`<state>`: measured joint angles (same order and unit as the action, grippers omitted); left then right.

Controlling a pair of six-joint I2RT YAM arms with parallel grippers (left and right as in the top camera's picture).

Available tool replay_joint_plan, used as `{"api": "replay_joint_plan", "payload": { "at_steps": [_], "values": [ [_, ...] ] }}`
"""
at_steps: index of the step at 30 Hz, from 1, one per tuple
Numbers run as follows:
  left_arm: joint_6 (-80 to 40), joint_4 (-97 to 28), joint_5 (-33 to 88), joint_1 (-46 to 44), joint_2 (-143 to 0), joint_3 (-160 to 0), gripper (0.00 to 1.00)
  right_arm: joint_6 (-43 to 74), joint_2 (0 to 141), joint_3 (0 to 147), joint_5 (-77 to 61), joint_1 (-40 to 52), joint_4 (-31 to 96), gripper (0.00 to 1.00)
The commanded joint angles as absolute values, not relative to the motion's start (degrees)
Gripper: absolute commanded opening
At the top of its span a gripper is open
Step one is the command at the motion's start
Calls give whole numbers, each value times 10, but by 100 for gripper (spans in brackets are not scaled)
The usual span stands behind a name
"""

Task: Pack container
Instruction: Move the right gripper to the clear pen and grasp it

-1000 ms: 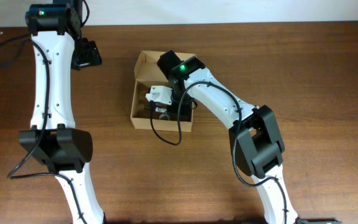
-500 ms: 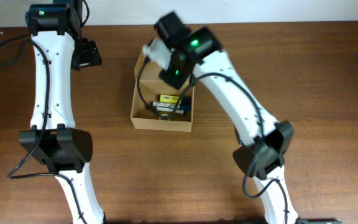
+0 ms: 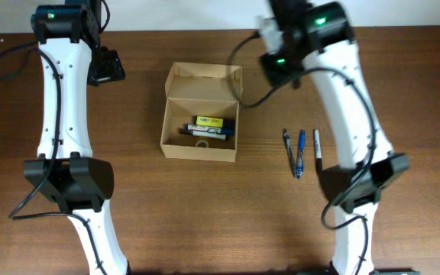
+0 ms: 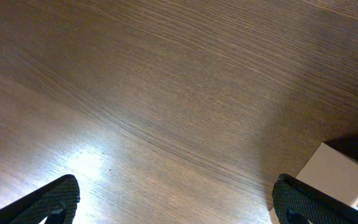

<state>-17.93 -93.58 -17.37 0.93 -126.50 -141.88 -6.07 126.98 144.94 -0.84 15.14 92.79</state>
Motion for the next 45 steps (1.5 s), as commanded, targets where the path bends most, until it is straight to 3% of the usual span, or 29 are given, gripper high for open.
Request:
{"api": "replay_joint_plan", "payload": {
  "at_steps": [1,9,17,28,36,45],
  "values": [
    [-177,-935,-173,9,-1263,-1416,100,-42,1276,1378,-100,103,926,34],
    [-177,-935,-173,9,-1263,-1416,100,-41,1276,1222,-94,112,889,39],
    [-177,-935,-173,9,-1263,-1416,100,-39,1262,1189,-29,148,878,43],
    [-177,-935,-173,9,-1263,-1416,100,-33,1034,1167,7,174,894,49],
    [-177,-935,-173,9,-1263,-1416,100,-9,920,933,7,167,738,64],
    [-177,-935,-173,9,-1263,-1416,100,44,992,800,7,124,560,64]
  ]
}}
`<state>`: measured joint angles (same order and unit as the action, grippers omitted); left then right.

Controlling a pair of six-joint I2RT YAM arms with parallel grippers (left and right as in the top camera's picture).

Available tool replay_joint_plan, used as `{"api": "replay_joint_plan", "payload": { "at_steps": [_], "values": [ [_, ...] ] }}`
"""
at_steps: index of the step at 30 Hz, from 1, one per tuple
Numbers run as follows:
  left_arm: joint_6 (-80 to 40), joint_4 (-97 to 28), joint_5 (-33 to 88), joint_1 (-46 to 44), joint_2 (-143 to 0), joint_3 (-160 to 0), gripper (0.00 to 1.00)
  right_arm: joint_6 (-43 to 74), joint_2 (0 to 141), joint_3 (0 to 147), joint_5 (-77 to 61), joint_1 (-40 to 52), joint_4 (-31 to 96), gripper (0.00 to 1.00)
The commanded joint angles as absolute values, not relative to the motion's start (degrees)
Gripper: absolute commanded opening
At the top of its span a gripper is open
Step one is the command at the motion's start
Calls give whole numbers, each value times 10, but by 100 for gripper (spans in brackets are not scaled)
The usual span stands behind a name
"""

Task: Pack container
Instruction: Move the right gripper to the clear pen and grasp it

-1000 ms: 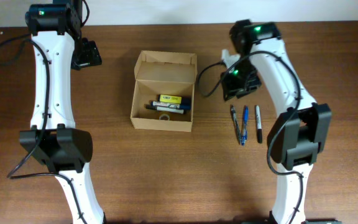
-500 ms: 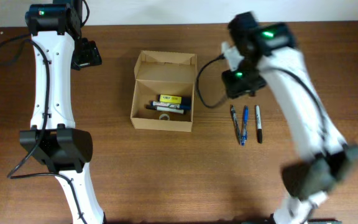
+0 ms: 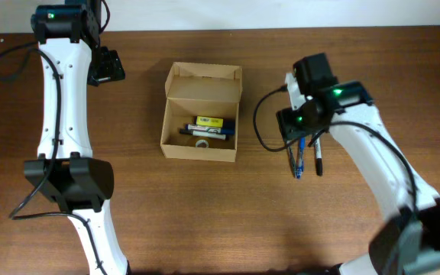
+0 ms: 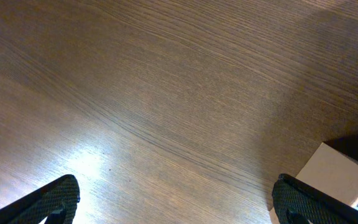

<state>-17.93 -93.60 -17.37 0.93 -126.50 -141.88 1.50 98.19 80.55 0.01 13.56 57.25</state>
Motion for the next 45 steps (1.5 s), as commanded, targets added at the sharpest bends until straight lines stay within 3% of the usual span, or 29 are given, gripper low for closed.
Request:
{"api": "replay_joint_plan", "payload": {
  "at_steps": [1,15,45],
  "values": [
    [-177,-935,-173,9,-1263,-1416,100,48,1007,800,7,119,554,64],
    [-177,-935,-173,9,-1263,-1416,100,52,1106,800,-8,112,544,54],
    [-177,-935,-173,9,-1263,-1416,100,35,1111,714,-10,131,479,53]
  ]
}}
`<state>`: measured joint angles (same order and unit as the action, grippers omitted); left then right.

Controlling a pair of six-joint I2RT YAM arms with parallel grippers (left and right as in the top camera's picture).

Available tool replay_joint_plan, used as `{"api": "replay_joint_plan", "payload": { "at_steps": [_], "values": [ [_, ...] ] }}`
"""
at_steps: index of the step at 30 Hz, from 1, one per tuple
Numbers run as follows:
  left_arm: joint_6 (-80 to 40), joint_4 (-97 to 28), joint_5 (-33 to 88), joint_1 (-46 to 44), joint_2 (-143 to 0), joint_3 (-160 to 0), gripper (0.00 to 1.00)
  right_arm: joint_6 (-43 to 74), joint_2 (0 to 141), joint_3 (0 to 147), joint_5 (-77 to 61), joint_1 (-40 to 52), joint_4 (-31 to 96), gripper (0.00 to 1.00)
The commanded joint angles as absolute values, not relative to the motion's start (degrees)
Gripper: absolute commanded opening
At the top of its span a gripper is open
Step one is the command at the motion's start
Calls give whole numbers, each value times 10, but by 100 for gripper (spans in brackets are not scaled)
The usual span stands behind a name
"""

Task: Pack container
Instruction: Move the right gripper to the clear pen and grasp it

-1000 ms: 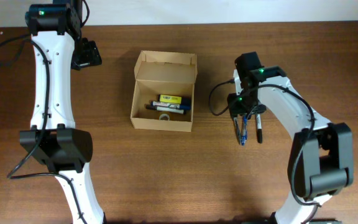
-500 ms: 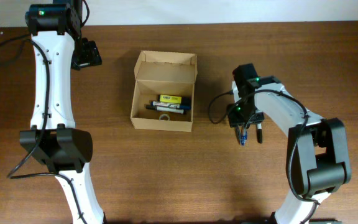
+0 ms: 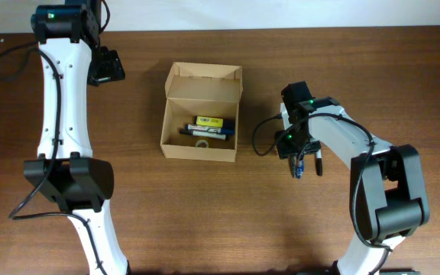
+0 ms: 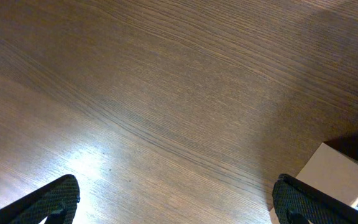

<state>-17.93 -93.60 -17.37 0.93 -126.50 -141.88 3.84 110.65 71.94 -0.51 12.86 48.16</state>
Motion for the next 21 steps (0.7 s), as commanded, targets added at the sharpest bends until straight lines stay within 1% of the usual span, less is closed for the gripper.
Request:
{"api": "replay_joint_plan", "payload": {
  "at_steps": [1,8,9,11,13,16,18,21],
  "values": [
    [-177,-935,-173,9,-1263,-1416,100,35,1111,714,-10,131,477,53],
    [-177,-935,-173,9,-1263,-1416,100,35,1111,713,-9,131,473,53],
    [-177,-935,-173,9,-1263,-1416,100,35,1111,713,-8,131,473,52],
    [-177,-935,-173,9,-1263,-1416,100,35,1111,709,-8,131,470,45],
    [-177,-935,-173,9,-1263,-1416,100,36,1111,702,-8,131,462,41],
    [-177,-935,-173,9,-1263,-1416,100,39,1112,690,-8,131,450,40],
    [-177,-935,-173,9,-1263,-1416,100,39,1112,685,-8,131,444,38],
    [-177,-935,-173,9,-1263,-1416,100,39,1116,677,-8,131,439,38]
  ]
}}
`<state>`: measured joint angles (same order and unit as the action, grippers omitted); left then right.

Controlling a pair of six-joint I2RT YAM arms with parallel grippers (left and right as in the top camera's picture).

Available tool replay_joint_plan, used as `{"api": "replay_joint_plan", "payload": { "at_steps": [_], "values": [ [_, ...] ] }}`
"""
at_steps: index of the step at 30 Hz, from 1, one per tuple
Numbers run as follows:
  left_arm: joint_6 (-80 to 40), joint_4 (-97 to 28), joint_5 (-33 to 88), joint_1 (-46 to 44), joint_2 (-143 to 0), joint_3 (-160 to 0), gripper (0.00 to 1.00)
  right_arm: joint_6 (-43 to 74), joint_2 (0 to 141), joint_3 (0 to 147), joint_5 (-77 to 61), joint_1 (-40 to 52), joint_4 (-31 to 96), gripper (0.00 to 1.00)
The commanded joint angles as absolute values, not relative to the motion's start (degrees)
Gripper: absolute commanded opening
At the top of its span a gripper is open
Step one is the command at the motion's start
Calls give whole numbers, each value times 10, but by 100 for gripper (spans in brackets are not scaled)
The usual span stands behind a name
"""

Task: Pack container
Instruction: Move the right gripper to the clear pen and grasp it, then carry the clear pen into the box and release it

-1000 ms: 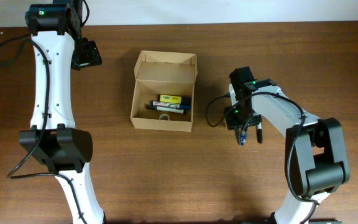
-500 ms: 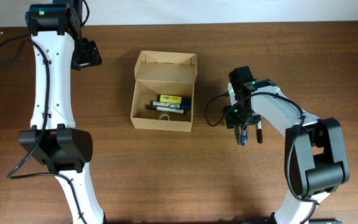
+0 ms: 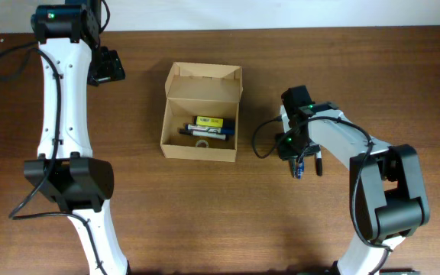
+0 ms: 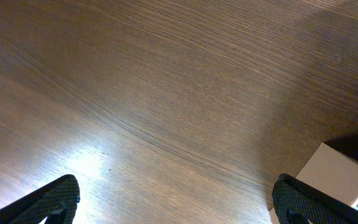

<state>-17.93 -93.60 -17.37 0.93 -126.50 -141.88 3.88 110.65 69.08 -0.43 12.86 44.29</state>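
Observation:
The open cardboard box stands mid-table and holds a yellow item, dark markers and a small ring. To its right my right gripper is low over the loose pens and covers their upper ends. A blue pen tip and a black pen stick out below it. Whether its fingers are shut on a pen is hidden. My left gripper hangs open over bare wood at the far left, with nothing between its fingers.
The box's lid flap stands open at the back. A corner of the box shows at the lower right of the left wrist view. The dark wooden table ends at a pale back edge.
The right gripper stays low on the pens, with at most a slight shift. The left arm and the box contents have not moved.
The right arm was first up at the back right of the box, with three pens lying free on the table. Then its gripper hung over the pens' upper ends. After that it was low on them with the arm folded, and it remains there. The left arm stayed still.

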Motion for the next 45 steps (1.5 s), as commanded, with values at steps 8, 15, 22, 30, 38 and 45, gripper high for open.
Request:
{"api": "replay_joint_plan", "payload": {
  "at_steps": [8,15,22,30,38,45],
  "values": [
    [-177,-935,-173,9,-1263,-1416,100,49,1123,682,-8,131,449,4],
    [-177,-935,-173,9,-1263,-1416,100,48,1070,794,-8,131,546,4],
    [-177,-935,-173,9,-1263,-1416,100,2,1034,979,-15,144,659,4],
    [-177,-935,-173,9,-1263,-1416,100,-213,1032,1066,-93,238,689,4],
    [-177,-935,-173,9,-1263,-1416,100,-458,1059,1063,-93,349,675,4],
    [-177,-935,-173,9,-1263,-1416,100,-493,1108,1063,-93,375,597,4]
  ]
}}
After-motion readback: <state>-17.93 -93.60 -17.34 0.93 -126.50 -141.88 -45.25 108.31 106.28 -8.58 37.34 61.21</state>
